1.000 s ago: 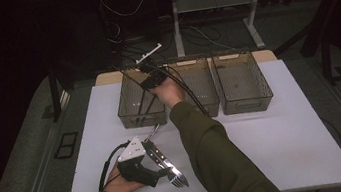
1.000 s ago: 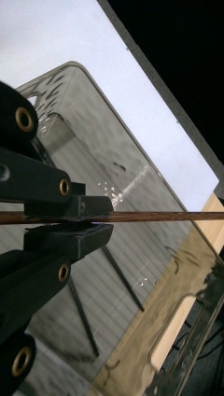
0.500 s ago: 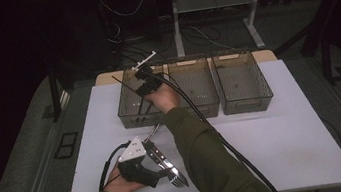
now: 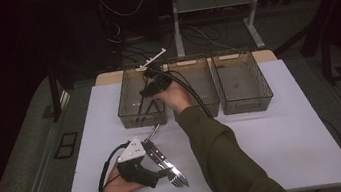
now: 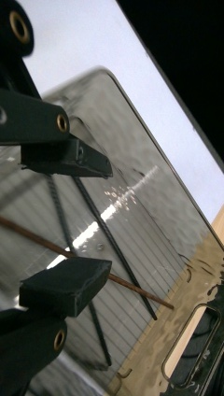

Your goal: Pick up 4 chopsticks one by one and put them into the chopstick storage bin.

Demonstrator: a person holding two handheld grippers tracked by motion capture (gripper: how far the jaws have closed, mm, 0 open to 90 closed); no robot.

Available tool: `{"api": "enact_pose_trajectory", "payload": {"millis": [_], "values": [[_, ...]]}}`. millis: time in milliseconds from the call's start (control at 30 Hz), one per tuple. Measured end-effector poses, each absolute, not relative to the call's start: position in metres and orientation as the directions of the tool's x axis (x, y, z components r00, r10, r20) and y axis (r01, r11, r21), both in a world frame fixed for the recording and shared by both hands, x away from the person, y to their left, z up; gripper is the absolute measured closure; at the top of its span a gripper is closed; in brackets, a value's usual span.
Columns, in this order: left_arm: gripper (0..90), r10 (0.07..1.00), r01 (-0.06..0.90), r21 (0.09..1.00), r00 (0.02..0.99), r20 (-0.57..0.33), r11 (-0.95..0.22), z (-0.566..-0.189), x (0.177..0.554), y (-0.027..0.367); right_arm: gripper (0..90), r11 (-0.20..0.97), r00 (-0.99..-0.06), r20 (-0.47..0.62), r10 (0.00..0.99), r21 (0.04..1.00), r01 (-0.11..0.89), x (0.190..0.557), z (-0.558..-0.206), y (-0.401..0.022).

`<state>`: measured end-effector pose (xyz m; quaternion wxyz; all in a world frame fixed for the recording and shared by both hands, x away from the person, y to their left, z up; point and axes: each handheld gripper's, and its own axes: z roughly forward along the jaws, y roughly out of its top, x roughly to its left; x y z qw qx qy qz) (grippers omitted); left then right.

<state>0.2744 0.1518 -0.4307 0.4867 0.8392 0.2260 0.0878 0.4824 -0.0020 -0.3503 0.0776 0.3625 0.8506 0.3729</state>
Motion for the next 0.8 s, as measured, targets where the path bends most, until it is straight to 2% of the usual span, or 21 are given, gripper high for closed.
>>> {"api": "enact_pose_trajectory", "payload": {"millis": [367, 800], "values": [[0.0, 0.483, 0.308, 0.858, 0.872, -0.080, -0.412, -0.431, 0.274, 0.152, 41.9, 0.450, -0.752, 0.148, 0.642, 0.722, 0.526, 0.445, -0.331, -0.073], [0.0, 0.485, 0.312, 0.848, 0.871, -0.075, -0.429, -0.431, 0.273, 0.151, 40.0, 0.431, -0.753, 0.145, 0.642, 0.744, 0.511, 0.401, -0.342, -0.143]]}}
